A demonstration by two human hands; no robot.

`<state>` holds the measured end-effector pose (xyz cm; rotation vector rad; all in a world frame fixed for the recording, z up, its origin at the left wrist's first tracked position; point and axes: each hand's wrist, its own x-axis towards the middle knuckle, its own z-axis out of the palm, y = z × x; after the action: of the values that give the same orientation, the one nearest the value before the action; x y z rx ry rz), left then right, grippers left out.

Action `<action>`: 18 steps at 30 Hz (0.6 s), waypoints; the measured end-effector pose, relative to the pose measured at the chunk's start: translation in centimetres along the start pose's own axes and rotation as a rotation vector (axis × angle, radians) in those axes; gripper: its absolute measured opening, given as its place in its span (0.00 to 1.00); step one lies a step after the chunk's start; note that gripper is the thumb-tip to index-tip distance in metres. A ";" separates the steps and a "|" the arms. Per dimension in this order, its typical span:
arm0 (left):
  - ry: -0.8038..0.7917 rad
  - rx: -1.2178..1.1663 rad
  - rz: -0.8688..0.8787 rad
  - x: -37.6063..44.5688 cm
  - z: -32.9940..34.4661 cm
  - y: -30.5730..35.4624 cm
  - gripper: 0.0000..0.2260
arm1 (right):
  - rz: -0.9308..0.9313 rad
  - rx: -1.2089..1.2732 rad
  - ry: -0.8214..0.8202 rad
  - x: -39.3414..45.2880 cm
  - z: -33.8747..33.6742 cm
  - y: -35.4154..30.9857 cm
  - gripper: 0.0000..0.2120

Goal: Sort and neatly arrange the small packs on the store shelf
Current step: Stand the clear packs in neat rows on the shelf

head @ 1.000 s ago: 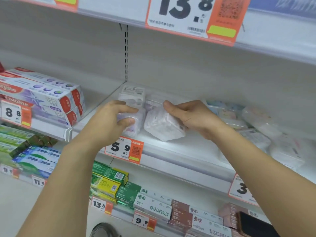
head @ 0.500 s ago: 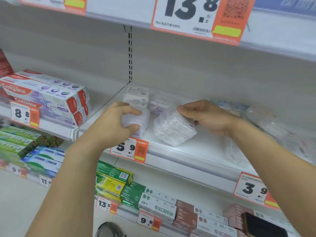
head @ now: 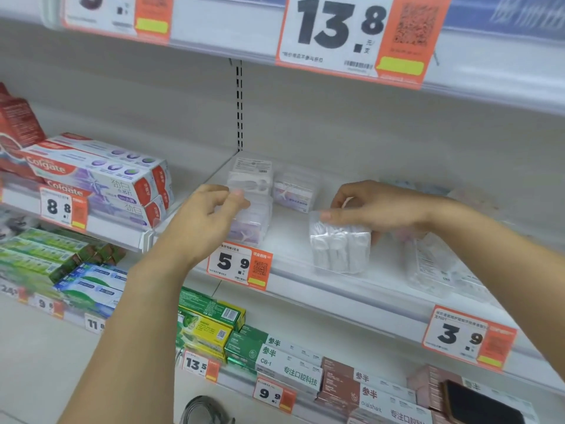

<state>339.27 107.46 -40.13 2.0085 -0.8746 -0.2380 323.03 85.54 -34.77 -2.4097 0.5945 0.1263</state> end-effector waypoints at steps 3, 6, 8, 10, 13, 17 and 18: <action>0.034 0.094 0.004 0.0 0.1 -0.3 0.14 | -0.112 0.163 -0.017 0.3 -0.4 1.0 0.12; 0.009 0.130 -0.010 0.0 0.0 -0.4 0.15 | -0.248 0.305 -0.009 0.5 -0.1 2.6 0.16; -0.001 0.142 -0.002 -0.1 -0.1 -0.2 0.15 | -0.240 0.201 0.001 0.4 0.3 3.0 0.21; -0.009 0.142 -0.011 -0.2 -0.1 0.1 0.15 | -0.187 0.115 0.073 0.2 0.6 3.1 0.17; 0.000 0.162 -0.021 0.0 0.0 0.2 0.15 | -0.102 0.025 0.288 0.5 1.9 3.0 0.13; -0.008 0.161 -0.026 0.1 0.0 0.1 0.15 | 0.052 -0.065 0.377 1.5 4.0 2.6 0.24; -0.006 0.156 -0.022 0.1 0.0 0.0 0.15 | 0.075 -0.008 0.360 1.7 4.1 2.5 0.23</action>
<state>339.35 107.35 -40.08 2.1640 -0.8985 -0.1936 323.60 85.65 -39.81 -2.4346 0.8473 -0.2806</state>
